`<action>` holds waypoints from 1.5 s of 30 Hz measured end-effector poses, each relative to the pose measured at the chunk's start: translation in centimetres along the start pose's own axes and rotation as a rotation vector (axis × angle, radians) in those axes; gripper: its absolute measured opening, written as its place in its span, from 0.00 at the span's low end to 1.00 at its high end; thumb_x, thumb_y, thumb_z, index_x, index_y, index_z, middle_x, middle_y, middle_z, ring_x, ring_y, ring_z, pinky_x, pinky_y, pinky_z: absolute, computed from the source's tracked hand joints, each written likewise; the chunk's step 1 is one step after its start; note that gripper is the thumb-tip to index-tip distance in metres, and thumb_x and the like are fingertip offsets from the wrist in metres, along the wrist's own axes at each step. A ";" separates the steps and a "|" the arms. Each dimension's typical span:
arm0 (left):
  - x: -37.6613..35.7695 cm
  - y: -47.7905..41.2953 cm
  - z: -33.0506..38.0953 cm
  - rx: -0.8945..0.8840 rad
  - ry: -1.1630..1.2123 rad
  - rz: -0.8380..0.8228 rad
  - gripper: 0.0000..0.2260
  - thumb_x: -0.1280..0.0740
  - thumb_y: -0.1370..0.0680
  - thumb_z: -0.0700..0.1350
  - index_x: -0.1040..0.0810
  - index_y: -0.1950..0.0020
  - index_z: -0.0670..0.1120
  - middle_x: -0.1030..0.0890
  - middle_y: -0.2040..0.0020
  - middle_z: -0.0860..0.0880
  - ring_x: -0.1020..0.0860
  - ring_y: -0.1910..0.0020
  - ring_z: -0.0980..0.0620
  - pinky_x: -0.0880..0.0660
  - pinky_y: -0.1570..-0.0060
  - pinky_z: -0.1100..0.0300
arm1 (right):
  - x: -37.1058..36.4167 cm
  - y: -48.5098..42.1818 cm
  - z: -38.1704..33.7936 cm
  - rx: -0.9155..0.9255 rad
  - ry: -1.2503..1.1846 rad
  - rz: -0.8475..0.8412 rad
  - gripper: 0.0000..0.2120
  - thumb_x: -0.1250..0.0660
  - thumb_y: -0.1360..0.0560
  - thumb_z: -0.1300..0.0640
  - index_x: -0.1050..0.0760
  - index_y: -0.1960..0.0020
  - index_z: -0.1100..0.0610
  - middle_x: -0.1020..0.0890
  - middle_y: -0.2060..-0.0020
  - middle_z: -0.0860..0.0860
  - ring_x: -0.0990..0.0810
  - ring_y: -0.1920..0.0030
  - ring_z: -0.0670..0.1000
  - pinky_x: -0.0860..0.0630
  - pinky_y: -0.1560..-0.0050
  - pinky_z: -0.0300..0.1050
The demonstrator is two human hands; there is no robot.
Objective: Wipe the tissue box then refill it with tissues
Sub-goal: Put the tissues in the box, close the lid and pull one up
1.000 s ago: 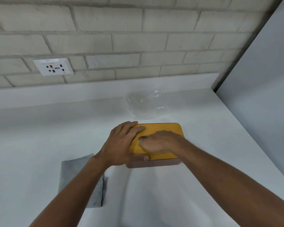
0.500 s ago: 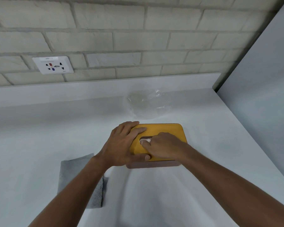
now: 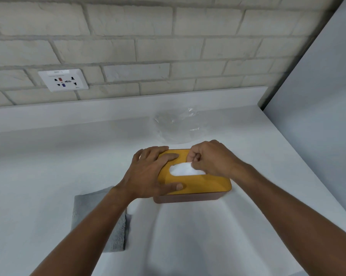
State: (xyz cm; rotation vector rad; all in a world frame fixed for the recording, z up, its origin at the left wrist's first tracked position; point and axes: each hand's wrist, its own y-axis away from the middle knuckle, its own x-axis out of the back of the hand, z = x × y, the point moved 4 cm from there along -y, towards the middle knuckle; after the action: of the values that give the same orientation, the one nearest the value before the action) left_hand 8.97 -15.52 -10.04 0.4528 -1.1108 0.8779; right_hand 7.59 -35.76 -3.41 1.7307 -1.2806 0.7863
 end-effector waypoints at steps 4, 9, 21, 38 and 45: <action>1.4 -1.0 0.8 0.065 0.005 0.046 0.33 0.43 0.31 0.79 0.23 0.32 0.65 0.27 0.26 0.57 0.34 0.24 0.50 0.39 0.25 0.45 | 1.1 -0.6 0.8 0.029 -0.138 -0.141 0.09 0.33 0.22 0.59 0.18 0.48 0.48 0.18 0.58 0.40 0.21 0.58 0.39 0.27 0.58 0.35; 2.2 -2.0 2.4 0.071 -0.037 0.104 0.16 0.31 0.29 0.67 0.15 0.47 0.61 0.18 0.41 0.61 0.27 0.36 0.50 0.37 0.39 0.53 | 0.8 -1.4 1.4 0.059 -0.132 -0.053 0.06 0.34 0.21 0.56 0.19 0.49 0.48 0.18 0.56 0.42 0.22 0.56 0.42 0.29 0.59 0.36; 3.7 -4.1 2.8 0.154 0.126 0.052 0.07 0.33 0.18 0.54 0.18 0.52 0.56 0.19 0.63 0.58 0.20 0.58 0.51 0.27 0.59 0.55 | 0.4 -0.5 2.3 0.046 -0.210 -0.121 0.24 0.24 0.31 0.41 0.31 0.41 0.44 0.24 0.53 0.43 0.24 0.55 0.45 0.25 0.56 0.42; 4.1 -4.9 2.4 0.051 0.340 -0.156 0.14 0.38 0.23 0.61 0.19 0.56 0.53 0.18 0.62 0.53 0.22 0.62 0.50 0.24 0.56 0.43 | 0.6 0.4 1.8 0.192 -0.209 0.136 0.07 0.37 0.20 0.48 0.25 0.55 0.46 0.25 0.66 0.44 0.28 0.65 0.45 0.31 0.62 0.47; 5.1 -5.1 1.9 0.060 0.231 -0.044 0.19 0.40 0.23 0.63 0.16 0.50 0.52 0.15 0.57 0.53 0.20 0.59 0.53 0.21 0.57 0.49 | 2.0 1.2 1.1 0.312 -0.014 0.465 0.10 0.37 0.21 0.45 0.18 0.50 0.45 0.17 0.56 0.41 0.21 0.57 0.43 0.23 0.60 0.46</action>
State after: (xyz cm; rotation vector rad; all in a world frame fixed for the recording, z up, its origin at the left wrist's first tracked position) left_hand 12.75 -17.99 -4.11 0.4122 -0.8621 0.9020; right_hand 7.06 -37.81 -1.94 1.6923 -1.6688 1.2996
